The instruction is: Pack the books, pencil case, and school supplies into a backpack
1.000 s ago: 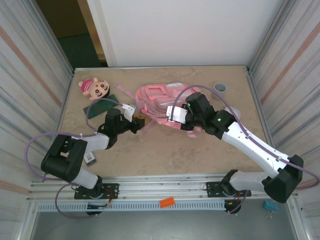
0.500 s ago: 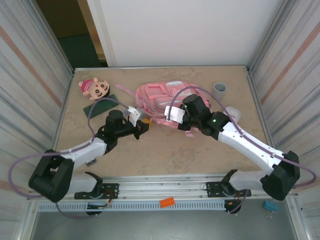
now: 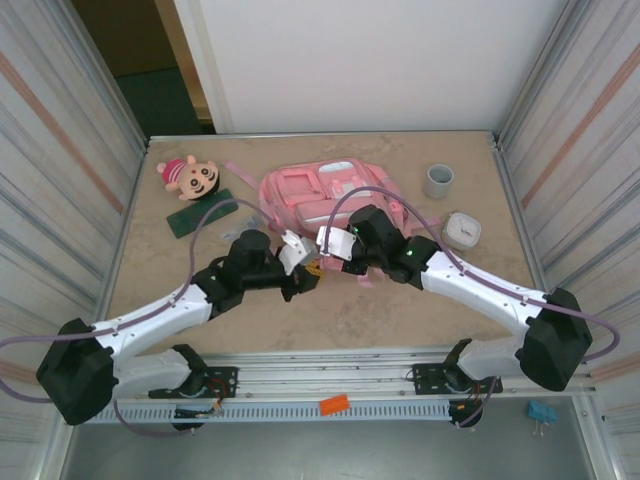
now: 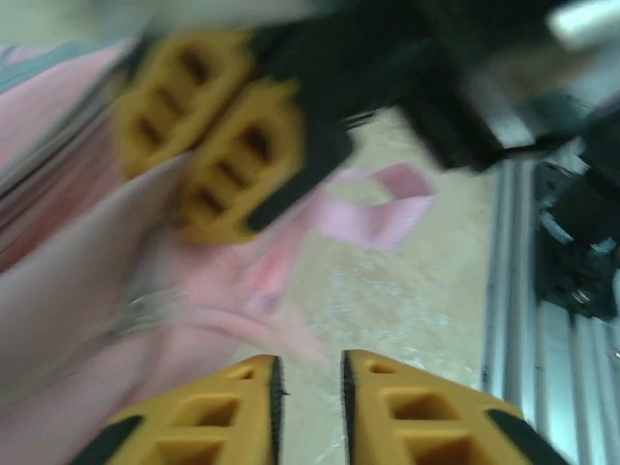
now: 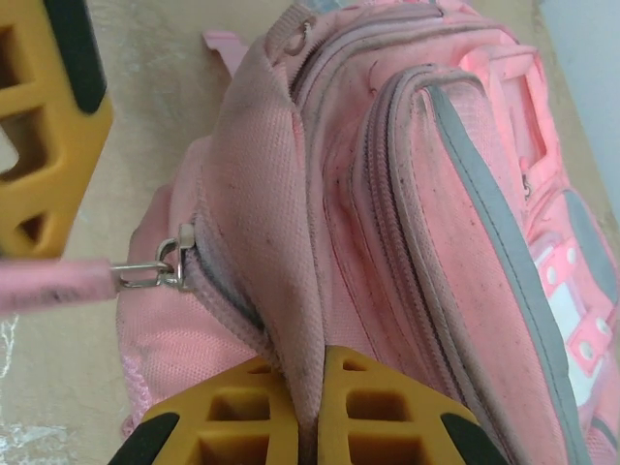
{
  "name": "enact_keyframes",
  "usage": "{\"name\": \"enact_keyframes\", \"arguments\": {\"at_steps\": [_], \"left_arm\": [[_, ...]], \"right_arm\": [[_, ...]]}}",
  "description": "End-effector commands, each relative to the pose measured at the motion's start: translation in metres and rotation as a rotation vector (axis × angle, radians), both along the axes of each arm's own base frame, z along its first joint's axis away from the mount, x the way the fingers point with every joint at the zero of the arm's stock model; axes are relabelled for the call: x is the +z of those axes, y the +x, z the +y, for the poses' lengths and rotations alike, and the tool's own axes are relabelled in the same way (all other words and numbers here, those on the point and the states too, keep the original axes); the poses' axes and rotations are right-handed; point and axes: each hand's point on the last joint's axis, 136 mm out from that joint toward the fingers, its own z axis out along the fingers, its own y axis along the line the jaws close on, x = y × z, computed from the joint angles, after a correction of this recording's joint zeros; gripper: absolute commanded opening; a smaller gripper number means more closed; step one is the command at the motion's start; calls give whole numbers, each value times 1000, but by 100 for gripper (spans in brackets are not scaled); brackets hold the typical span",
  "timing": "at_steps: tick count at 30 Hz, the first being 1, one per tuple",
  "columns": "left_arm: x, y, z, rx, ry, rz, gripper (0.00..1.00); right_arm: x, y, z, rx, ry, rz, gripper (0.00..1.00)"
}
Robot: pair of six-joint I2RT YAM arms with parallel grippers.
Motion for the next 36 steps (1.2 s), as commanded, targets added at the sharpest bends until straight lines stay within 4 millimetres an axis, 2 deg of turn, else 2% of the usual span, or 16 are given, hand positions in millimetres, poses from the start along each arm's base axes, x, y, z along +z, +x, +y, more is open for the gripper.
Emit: {"name": "enact_keyframes", "arguments": {"at_steps": [1, 7, 11, 14, 18, 22, 25, 26, 28, 30, 33, 36], "left_arm": [[30, -11, -2, -34, -32, -88, 36], [42, 5, 42, 126, 78, -326, 68], [40, 6, 49, 94, 162, -460, 74], [38, 7, 44, 28, 229, -479, 75], [32, 18, 32, -23, 291, -537, 77], [21, 20, 17, -128, 334, -565, 77], [11, 30, 7, -153, 366, -578, 76], [6, 29, 3, -179, 366, -568, 71], [5, 30, -6, -200, 344, -543, 51], [4, 28, -12, -203, 313, -496, 26], [7, 26, -16, -158, 243, -455, 13], [5, 31, -13, -59, 179, -419, 0]], "right_arm": [[47, 5, 7, 59, 127, -106, 0], [59, -34, -7, 283, 148, -58, 0], [62, -47, -14, 368, 142, -45, 0], [55, -49, -18, 387, 105, -19, 0], [47, -53, -20, 405, 75, 26, 0], [50, -56, -18, 418, 81, 53, 0], [55, -57, -17, 429, 89, 53, 0], [55, -57, -17, 428, 89, 53, 0], [57, -56, -18, 419, 94, 56, 0], [67, -54, -19, 389, 150, 87, 0], [87, -44, -24, 294, 279, 132, 5], [98, -29, -31, 101, 412, 185, 25]]}}
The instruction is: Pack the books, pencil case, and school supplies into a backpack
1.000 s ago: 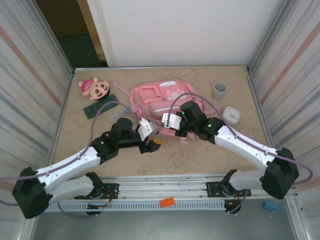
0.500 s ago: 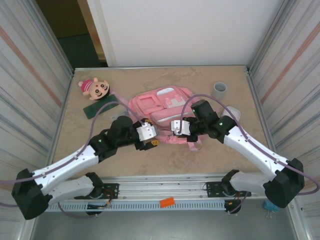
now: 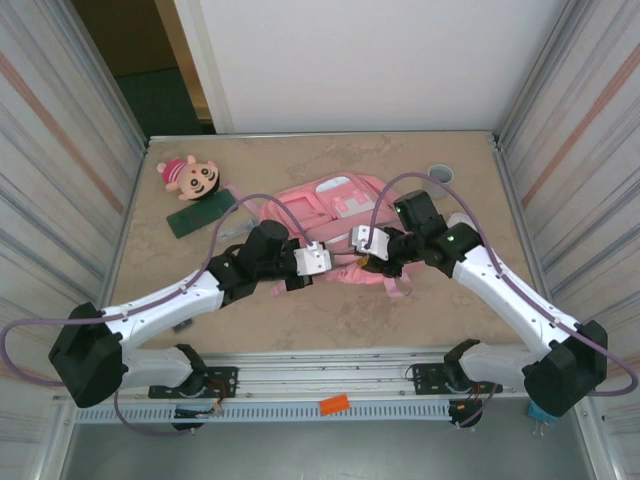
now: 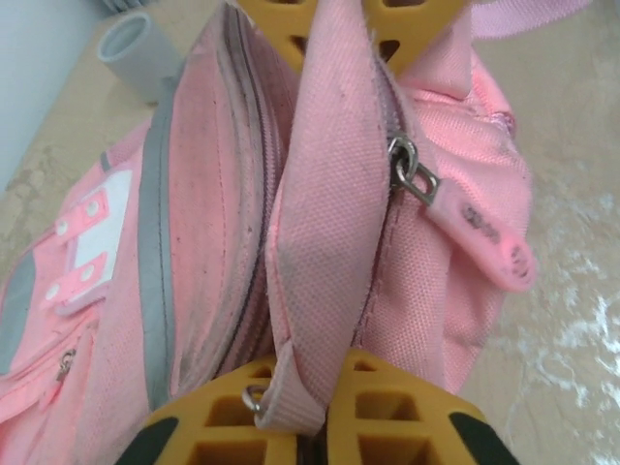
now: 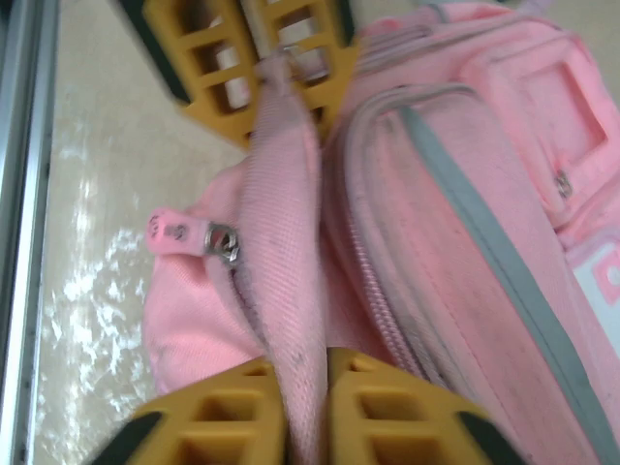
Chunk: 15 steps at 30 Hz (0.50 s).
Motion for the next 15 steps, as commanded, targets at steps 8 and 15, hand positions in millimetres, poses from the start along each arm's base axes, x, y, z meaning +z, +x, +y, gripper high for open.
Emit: {"name": "enact_keyframes", "arguments": {"at_steps": [8, 15], "left_arm": [[-8, 16, 0, 244, -183, 214, 0], [-12, 16, -5, 278, -230, 333, 0]], "right_arm": [[84, 34, -21, -713, 559, 257, 58], [62, 16, -23, -897, 652, 465, 54]]}}
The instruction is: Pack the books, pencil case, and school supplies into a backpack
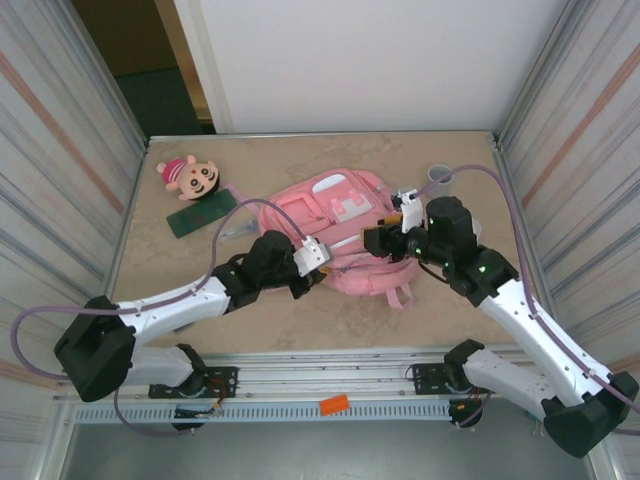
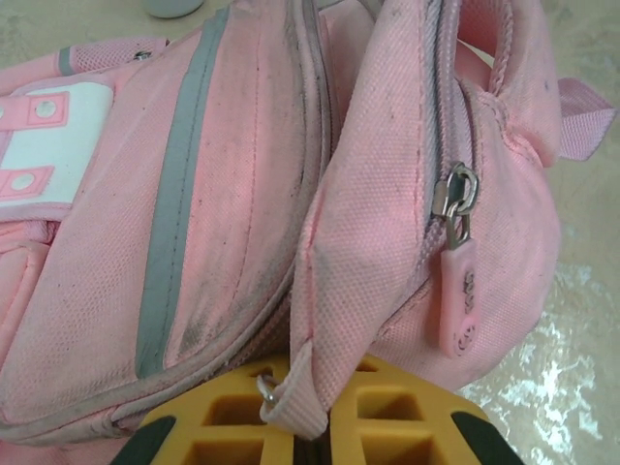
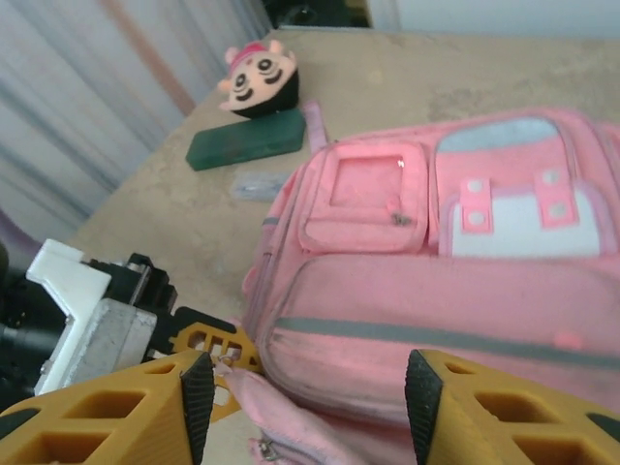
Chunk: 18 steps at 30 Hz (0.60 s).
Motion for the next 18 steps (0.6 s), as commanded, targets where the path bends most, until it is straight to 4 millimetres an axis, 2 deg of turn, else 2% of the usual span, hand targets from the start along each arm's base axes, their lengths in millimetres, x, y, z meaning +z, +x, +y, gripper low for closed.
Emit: {"name": "enact_keyframes", "arguments": {"at_steps": [1, 5, 9, 18], "left_arm": [[17, 12, -6, 77, -116, 70, 0], [18, 12, -7, 66, -138, 107, 0], [21, 16, -9, 71, -158, 131, 0], [38, 18, -17, 67, -212, 171, 0]], "right_arm": [[-14, -12, 0, -116, 76, 108, 54], [-31, -36, 3, -131, -42, 70, 54], [-37, -41, 1, -138, -100, 110, 54], [-57, -43, 16, -164, -253, 332, 53]]}}
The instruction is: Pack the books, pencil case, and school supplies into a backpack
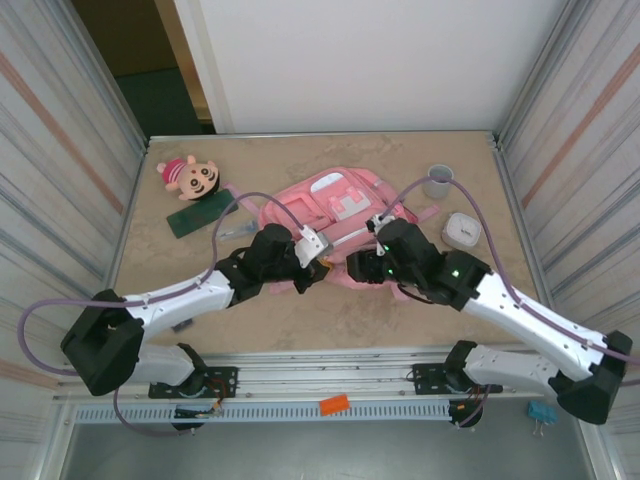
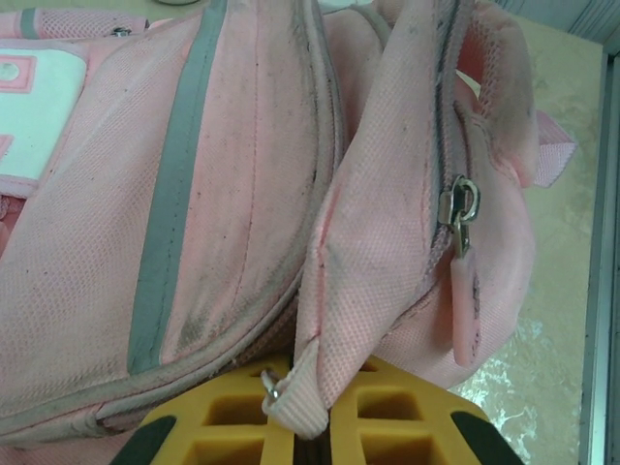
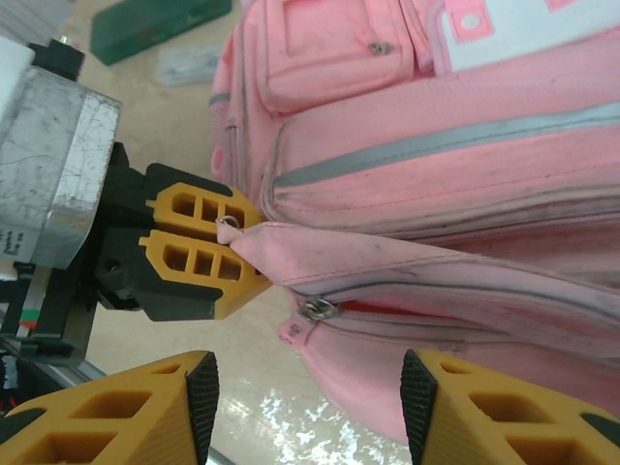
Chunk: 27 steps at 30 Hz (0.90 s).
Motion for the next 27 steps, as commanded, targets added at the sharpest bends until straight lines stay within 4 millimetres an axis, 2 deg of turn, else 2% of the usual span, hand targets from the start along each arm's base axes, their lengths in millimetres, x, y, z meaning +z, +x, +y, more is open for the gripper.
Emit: {"name": "enact_keyframes", "arguments": {"at_steps": [1, 10, 17, 20, 27], "left_arm": [[33, 11, -9, 32, -112, 18, 0], [43, 10, -11, 33, -143, 33, 0], [59, 11, -13, 24, -215, 52, 0], [66, 10, -14, 17, -262, 68, 0], [66, 8, -14, 13, -273, 79, 0]], "right_arm": [[-9, -4, -7, -72, -71, 96, 53], [-24, 8, 5, -110, -180, 143, 53], [-30, 20, 16, -129, -166, 122, 50], [-35, 23, 10, -160, -199, 125, 46], [-35, 25, -9, -234, -241, 113, 33]]}}
